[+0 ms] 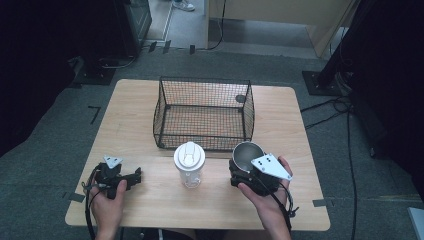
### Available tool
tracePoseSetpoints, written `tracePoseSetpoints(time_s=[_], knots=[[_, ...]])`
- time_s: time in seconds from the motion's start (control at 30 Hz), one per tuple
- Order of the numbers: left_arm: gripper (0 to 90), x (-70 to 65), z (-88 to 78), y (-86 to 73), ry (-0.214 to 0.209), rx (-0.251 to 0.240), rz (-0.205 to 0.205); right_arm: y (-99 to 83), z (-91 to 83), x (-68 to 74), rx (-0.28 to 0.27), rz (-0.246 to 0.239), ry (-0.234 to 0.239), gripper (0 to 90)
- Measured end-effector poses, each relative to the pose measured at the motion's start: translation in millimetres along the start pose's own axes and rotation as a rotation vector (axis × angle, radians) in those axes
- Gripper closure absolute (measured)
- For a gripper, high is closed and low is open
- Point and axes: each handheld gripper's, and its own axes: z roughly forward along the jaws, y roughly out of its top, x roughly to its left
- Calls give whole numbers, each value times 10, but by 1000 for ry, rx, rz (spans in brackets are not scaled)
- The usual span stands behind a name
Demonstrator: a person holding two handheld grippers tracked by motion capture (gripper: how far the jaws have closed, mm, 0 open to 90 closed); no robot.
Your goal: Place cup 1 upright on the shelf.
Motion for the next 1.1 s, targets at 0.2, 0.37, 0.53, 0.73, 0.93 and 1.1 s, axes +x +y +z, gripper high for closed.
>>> tracePoseSetpoints(time_s=[0.2, 0.37, 0.53, 0.73, 0.93, 1.1], knots=[[4, 0, 0, 0, 0, 0, 0, 101, -6, 21, -29, 1, -3, 73], [4, 0, 0, 0, 0, 0, 0, 161, -1, 38, -41, 1, -3, 73], [4, -1, 1, 0, 0, -1, -1, 261, 10, 67, -65, -4, -4, 73], [4, -1, 0, 0, 0, 0, -1, 343, 24, 99, -91, -3, -5, 73], [4, -1, 0, 0, 0, 0, -1, 422, 63, 146, -118, -1, -8, 73], [4, 0, 0, 1, 0, 0, -1, 472, 88, 167, -138, -1, -6, 73]])
